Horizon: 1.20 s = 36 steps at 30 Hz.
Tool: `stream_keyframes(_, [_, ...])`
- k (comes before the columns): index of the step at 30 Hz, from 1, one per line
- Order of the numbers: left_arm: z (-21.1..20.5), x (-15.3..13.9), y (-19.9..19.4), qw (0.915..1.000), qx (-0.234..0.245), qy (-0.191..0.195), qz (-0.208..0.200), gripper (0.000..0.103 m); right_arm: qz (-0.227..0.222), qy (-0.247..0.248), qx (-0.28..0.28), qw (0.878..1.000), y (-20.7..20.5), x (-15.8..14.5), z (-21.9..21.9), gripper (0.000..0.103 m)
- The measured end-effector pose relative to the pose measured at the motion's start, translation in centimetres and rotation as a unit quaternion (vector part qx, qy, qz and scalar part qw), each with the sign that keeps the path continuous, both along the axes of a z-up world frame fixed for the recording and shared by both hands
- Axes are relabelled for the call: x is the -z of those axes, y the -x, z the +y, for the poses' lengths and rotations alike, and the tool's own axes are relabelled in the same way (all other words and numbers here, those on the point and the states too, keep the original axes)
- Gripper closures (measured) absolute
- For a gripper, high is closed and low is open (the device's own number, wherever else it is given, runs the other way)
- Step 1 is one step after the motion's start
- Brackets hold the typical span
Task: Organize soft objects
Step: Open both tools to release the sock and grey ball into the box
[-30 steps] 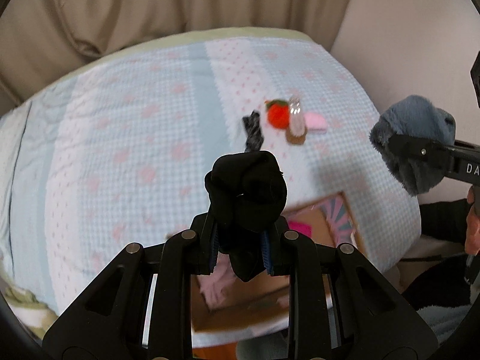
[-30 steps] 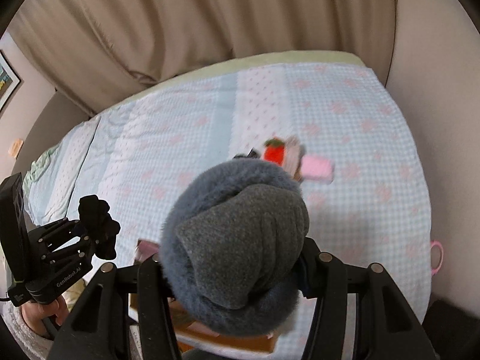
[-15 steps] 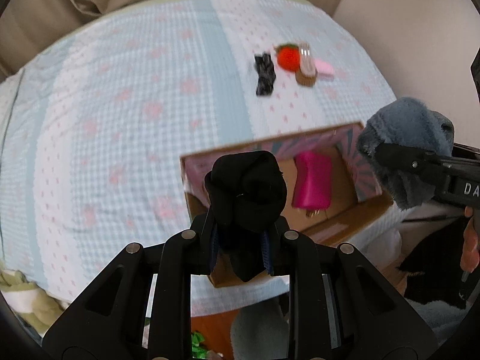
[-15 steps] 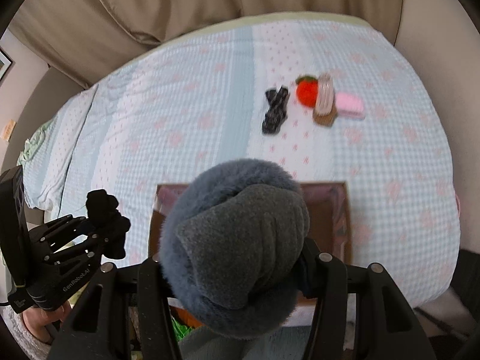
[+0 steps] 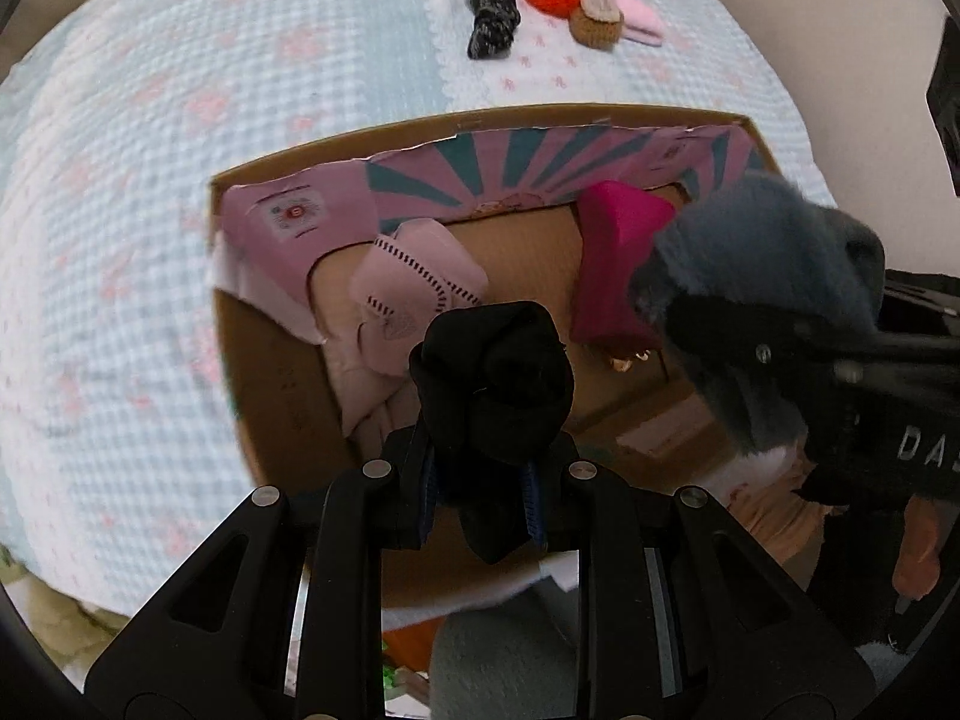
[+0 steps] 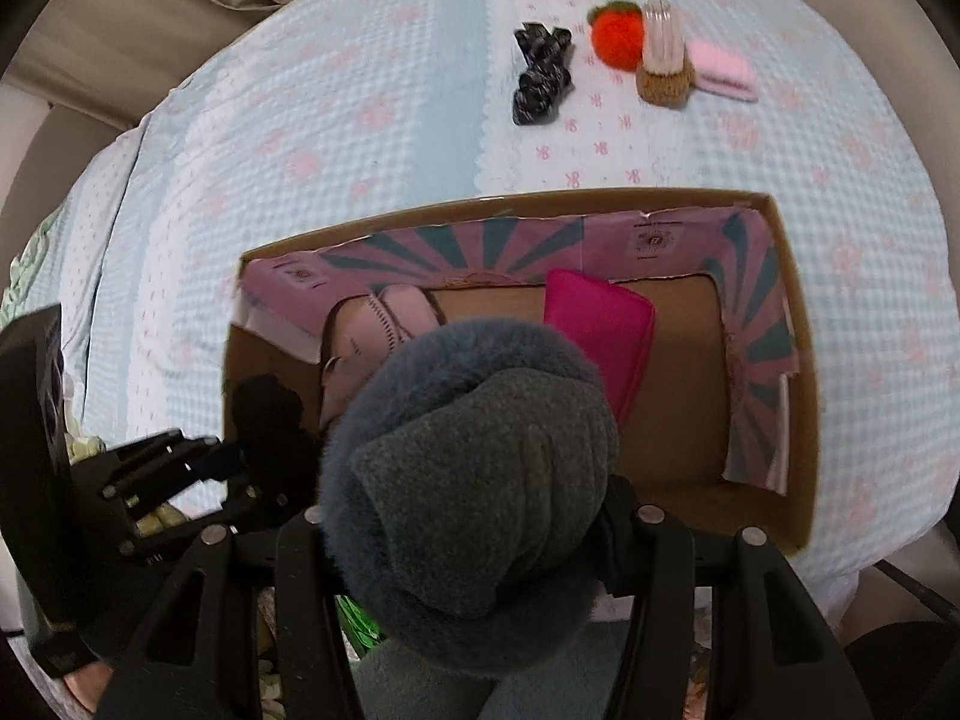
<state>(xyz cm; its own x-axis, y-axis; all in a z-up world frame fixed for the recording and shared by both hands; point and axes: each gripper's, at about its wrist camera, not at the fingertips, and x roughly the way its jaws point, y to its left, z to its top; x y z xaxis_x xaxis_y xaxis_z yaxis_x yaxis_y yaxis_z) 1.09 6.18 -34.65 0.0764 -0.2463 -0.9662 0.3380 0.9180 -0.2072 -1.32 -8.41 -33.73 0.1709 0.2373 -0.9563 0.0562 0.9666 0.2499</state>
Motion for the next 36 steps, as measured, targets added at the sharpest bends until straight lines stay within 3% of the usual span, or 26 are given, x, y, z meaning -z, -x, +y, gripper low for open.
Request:
stream_keyframes(6, [-0.8,1.5,-1.5,0.9999,0.006,-0.009,0.005,0.083,-0.005,-0.013,0.010,1.000,-3.0,1.7,-0.9,0.053])
stream_keyframes(11, [-1.5,1.9,-1.7,0.9998,0.012,-0.018,0.000,0.082,0.016,-0.037,-0.005,0.999,-5.1,3.6,-0.6,0.053])
stream_keyframes(12, [-1.7,1.8,-1.6,0.9996,0.013,-0.022,-0.004,0.071,0.020,-0.035,-0.009,0.999,-5.3,3.8,-0.5,0.051])
stream_keyframes(13, [-1.8,1.7,-1.6,0.9996,0.014,-0.024,-0.007,0.037,0.022,-0.033,-0.013,0.999,-5.4,3.8,-0.3,0.043])
stream_keyframes(14, [-1.9,1.6,-1.6,0.9995,0.014,-0.025,-0.009,0.016,0.023,-0.034,-0.015,0.999,-5.5,3.9,-0.3,0.037])
stream_keyframes(15, [-2.0,1.4,-1.5,0.9997,0.016,-0.018,-0.010,0.001,0.024,-0.042,-0.013,0.999,-5.6,4.1,-0.3,0.019])
stream_keyframes(16, [-2.0,1.5,-1.4,0.9997,0.017,-0.013,-0.009,0.000,0.024,-0.054,-0.007,0.998,-5.6,4.2,-0.5,0.001])
stream_keyframes(36, [-2.1,-0.8,-1.7,0.9994,-0.007,-0.029,-0.019,0.000,-0.008,-0.028,-0.021,0.999,-4.7,1.8,-2.6,0.000])
